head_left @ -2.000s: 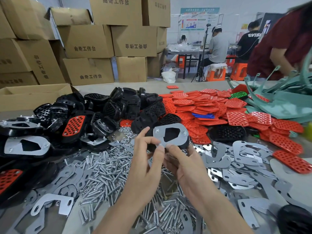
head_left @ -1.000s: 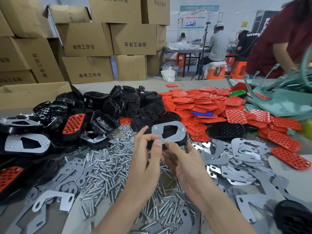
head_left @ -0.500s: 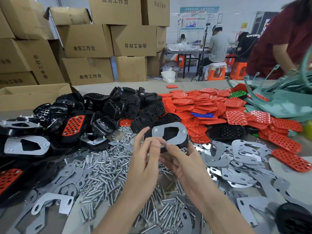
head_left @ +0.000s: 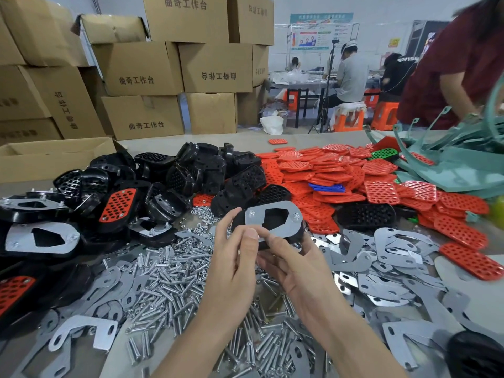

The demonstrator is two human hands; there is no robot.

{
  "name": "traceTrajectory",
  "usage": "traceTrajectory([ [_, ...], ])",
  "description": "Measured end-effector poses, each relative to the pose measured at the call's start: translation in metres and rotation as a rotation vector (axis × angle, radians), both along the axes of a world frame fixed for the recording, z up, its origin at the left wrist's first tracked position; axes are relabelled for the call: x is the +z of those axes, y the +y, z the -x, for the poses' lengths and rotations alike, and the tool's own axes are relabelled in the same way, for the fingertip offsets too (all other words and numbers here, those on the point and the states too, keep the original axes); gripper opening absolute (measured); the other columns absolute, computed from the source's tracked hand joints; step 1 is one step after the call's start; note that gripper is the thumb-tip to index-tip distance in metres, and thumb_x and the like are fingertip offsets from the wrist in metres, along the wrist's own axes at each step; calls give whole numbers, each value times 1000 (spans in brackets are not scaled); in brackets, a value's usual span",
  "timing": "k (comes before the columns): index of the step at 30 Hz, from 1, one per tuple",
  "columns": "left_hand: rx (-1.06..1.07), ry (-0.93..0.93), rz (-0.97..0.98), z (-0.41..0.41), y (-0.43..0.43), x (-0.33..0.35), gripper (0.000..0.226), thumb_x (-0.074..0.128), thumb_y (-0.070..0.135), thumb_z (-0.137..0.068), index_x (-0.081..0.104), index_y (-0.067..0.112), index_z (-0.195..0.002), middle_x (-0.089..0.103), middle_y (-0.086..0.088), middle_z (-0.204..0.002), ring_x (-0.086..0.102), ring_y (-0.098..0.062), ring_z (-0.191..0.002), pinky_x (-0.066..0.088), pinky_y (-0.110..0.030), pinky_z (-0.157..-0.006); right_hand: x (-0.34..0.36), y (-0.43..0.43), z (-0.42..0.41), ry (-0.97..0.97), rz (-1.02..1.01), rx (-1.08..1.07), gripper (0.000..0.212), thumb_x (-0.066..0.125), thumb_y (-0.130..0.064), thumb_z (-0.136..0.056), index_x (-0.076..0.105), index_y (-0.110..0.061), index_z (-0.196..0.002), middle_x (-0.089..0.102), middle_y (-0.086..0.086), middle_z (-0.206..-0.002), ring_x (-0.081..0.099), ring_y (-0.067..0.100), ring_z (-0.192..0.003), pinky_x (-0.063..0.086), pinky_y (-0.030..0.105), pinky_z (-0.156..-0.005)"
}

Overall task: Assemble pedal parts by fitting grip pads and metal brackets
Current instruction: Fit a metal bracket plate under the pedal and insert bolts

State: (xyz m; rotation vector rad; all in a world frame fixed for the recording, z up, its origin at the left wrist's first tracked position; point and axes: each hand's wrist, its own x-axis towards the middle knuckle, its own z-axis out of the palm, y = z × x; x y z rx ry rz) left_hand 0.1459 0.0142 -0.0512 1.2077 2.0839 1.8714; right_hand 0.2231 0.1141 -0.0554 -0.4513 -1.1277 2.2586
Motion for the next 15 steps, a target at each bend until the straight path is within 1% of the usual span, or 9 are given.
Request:
traceTrajectory([
  [2,-3,-4,-7,-1,-1,-1,35,33,59,-99,63,48,-111,30,35,-148,33,14,-138,31,-15,-101,1,-2,1,-5,10,-2,59,73,-8,-94,43,-4,-146,78,17,-109,76,26,-87,62,29,-79],
  [4,-20,-59,-38,-2,-1,-3,32,37,60,-98,56,47,-119,34,32,-150,39,14,-134,36,-20,-102,2,-2,2,1,28,-11,53,73,-7,-93,49,-1,-140,78,17,-107,76,24,-84,62,28,-76],
  [5,-24,-84,-49,-1,0,-4,31,38,60,-98,54,44,-119,36,34,-148,41,13,-133,36,-21,-101,2,-2,2,2,35,-11,51,73,-6,-93,50,-1,-139,78,17,-107,76,24,-83,62,27,-76],
  [7,3,-55,-49,0,1,-5,27,38,56,-100,56,38,-110,37,43,-139,34,10,-140,32,-20,-103,2,-2,2,3,26,-5,47,72,-5,-93,52,-1,-135,78,16,-106,75,23,-82,62,27,-76],
  [8,18,-32,-49,-1,2,-5,27,38,53,-102,58,35,-105,37,43,-138,31,9,-142,32,-18,-103,2,-3,2,3,19,3,45,72,-5,-93,53,-2,-134,79,15,-106,75,24,-83,62,27,-76],
  [10,35,-18,-56,-1,4,-4,30,38,51,-103,63,34,-99,36,36,-142,33,12,-139,33,-8,-98,2,-4,1,1,5,24,44,72,-7,-94,53,-5,-134,78,14,-110,74,26,-90,62,28,-77],
  [11,37,-27,-63,-2,4,-3,32,38,51,-102,65,36,-98,35,34,-143,36,14,-136,35,-7,-96,2,-4,1,1,0,29,44,72,-8,-95,52,-6,-134,78,14,-113,73,27,-94,62,29,-79],
  [12,35,-41,-66,-1,4,-2,33,37,53,-101,66,38,-99,35,34,-144,39,14,-134,36,-10,-96,2,-4,1,4,-5,32,44,72,-9,-95,52,-6,-134,77,15,-115,73,28,-95,62,29,-80],
  [15,-2,-131,-92,-1,3,-2,31,39,58,-97,62,41,-110,39,39,-142,41,12,-134,41,-30,-106,2,-3,2,20,-8,26,44,74,-11,-92,55,-6,-132,77,17,-113,75,25,-90,62,29,-81],
])
